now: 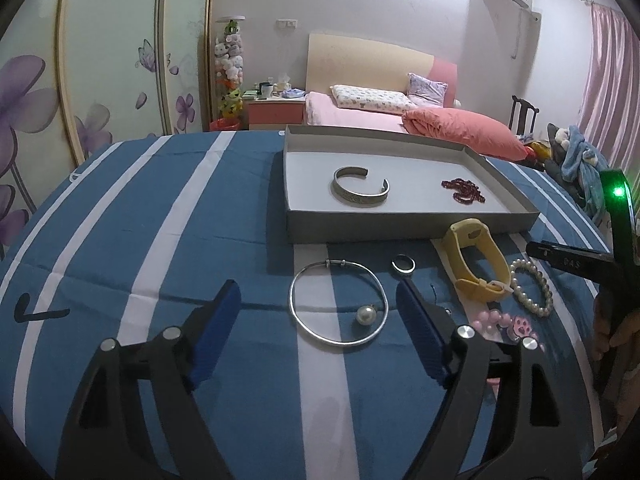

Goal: Organize jewelry
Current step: 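Withdraw the left tool while the right tool grasps the silver pearl pendant, then hold the pearl pendant in the right tool while the left tool grasps the silver pearl bangle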

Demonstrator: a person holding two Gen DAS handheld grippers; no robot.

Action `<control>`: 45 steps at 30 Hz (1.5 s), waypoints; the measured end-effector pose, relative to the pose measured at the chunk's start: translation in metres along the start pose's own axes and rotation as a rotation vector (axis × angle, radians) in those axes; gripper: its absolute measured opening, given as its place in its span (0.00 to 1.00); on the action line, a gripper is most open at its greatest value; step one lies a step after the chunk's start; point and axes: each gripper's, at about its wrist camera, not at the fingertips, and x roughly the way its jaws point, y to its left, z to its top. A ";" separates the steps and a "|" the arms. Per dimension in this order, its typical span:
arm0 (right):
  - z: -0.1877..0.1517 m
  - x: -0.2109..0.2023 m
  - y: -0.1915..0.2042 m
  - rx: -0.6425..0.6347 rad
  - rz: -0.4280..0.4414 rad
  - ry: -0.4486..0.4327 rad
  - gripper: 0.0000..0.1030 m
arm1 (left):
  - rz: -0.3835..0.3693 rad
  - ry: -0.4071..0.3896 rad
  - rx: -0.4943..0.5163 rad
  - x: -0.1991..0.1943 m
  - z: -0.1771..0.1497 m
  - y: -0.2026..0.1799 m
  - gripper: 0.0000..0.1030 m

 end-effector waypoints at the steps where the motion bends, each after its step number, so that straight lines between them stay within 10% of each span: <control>1: 0.000 0.000 0.000 -0.001 -0.004 0.000 0.25 | -0.001 0.002 0.003 0.000 0.000 0.000 0.76; 3: 0.000 0.000 -0.001 0.000 -0.013 0.002 0.14 | -0.004 0.007 0.010 0.001 -0.001 -0.003 0.76; 28: -0.004 -0.006 -0.010 0.032 0.024 0.001 0.14 | 0.032 0.117 0.081 0.025 0.000 -0.018 0.72; 45: -0.004 -0.006 -0.010 0.035 0.030 0.001 0.14 | 0.080 0.216 0.091 0.060 0.009 -0.022 0.87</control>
